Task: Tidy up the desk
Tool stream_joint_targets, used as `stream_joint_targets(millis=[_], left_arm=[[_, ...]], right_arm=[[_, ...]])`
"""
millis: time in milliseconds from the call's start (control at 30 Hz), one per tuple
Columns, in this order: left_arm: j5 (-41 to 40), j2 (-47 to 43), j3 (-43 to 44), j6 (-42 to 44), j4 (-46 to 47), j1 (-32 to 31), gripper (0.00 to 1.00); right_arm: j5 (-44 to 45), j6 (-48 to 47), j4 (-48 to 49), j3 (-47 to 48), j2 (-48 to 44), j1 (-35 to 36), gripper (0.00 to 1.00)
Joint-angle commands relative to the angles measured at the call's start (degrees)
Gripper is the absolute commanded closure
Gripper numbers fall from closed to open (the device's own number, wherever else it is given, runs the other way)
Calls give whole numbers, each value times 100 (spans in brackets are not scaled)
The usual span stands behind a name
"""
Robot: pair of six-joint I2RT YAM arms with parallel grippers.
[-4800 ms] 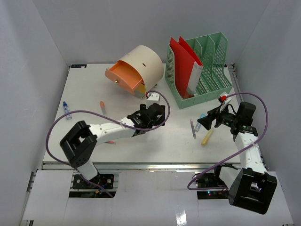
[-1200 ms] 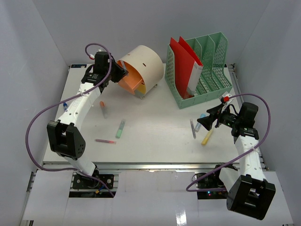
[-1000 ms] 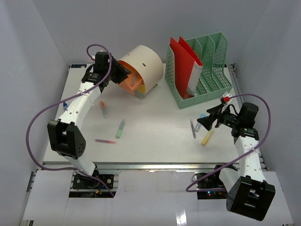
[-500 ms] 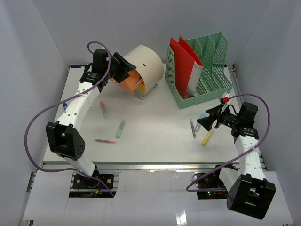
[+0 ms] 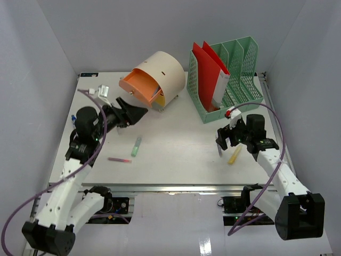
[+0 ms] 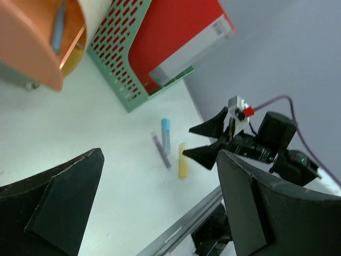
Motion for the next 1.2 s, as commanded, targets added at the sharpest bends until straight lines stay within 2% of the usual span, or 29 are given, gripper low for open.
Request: stream_joint_targets(millis=[0, 167, 300, 600, 800, 967, 1067, 1167], left_arm=[[-562, -1361, -1063, 551, -560, 57, 2], [-993, -2524, -1906, 234, -1155, 59, 2], [-1114, -3178, -2306, -226, -1370, 59, 2], [-896, -3685, -2728, -392, -1795, 59, 2], [-792, -3904, -2751, -417, -1998, 59, 2], [-734, -4069, -2810, -494, -2062, 59, 2], [-699, -4083, -2813, -503, -2076, 59, 2], [-664, -4079, -2817, -506, -2088, 59, 2]], right_arm=[[1631, 437, -92, 287, 307, 653, 10], [2124, 571, -65, 348, 990, 1050, 3], [2267, 624, -74, 508, 1468, 1217, 8], [2503, 520, 277, 767, 2222, 1316, 24], [2642, 391, 391, 745, 2039, 1445, 24], [2100, 300, 283, 840, 2173, 1503, 25], [1916, 340, 272, 915, 2424, 1508, 33], [1956, 401, 322, 947, 2584, 1512, 36]])
